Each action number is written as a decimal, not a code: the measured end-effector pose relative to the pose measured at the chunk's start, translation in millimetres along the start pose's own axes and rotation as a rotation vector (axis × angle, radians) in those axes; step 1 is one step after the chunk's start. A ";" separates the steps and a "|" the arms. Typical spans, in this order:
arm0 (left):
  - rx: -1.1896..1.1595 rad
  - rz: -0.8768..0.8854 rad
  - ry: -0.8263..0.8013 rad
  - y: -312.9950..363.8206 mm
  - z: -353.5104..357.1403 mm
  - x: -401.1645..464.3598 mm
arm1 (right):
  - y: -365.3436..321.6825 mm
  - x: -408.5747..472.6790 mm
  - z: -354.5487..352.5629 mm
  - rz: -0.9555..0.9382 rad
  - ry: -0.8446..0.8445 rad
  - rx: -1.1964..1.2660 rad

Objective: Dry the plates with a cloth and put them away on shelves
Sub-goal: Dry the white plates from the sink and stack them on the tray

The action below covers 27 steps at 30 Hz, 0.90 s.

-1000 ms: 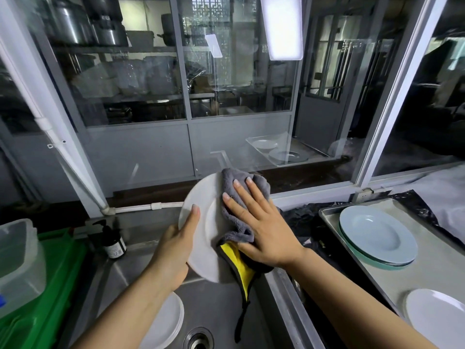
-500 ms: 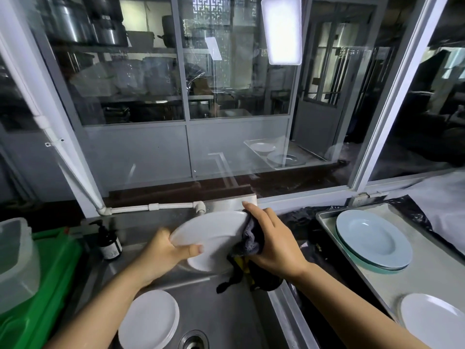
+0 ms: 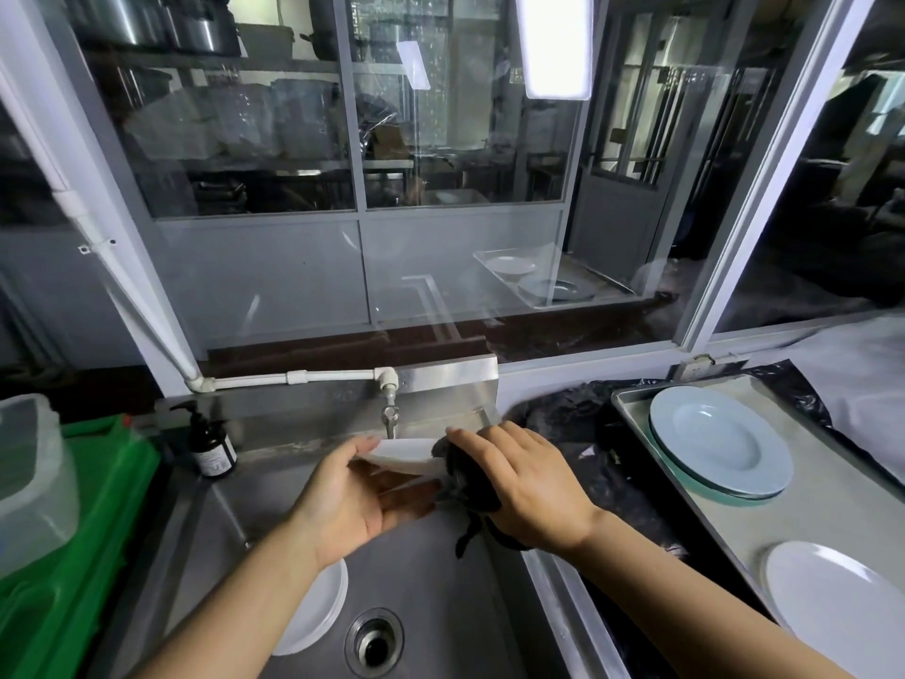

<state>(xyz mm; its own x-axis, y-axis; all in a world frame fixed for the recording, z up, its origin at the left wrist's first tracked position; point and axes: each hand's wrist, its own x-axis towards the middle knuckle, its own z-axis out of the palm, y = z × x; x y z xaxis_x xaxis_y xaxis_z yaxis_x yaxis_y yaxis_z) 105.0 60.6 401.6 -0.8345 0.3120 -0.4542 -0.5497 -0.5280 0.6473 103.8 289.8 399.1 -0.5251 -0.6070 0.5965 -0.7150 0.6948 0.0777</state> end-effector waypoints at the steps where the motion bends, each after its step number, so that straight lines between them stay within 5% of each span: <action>1: -0.010 0.013 0.007 0.5 1.0 -2.5 | -1.5 -3.6 -0.2 0.010 -0.045 0.053; 7: 0.136 0.037 0.012 -9.5 3.7 -13.8 | -15.5 -20.0 0.8 0.208 -0.310 0.557; 12: 0.185 0.048 -0.047 -15.7 -0.1 -18.9 | -18.2 -6.8 8.4 0.268 -0.437 0.724; 18: 0.201 0.143 -0.069 -10.0 -14.4 -23.9 | -3.7 -0.5 10.9 0.394 -0.509 0.598; 27: 0.346 0.077 -0.099 -19.0 -19.2 -30.3 | -35.2 18.0 30.8 0.205 -0.463 0.573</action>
<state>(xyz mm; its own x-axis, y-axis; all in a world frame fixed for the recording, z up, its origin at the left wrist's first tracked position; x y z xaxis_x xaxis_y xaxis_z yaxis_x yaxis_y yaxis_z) 141.4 46.0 391.3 -0.8641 0.3659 -0.3457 -0.4515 -0.2598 0.8536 105.3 242.5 382.5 -0.7224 -0.6754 0.1484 -0.6440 0.5790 -0.5000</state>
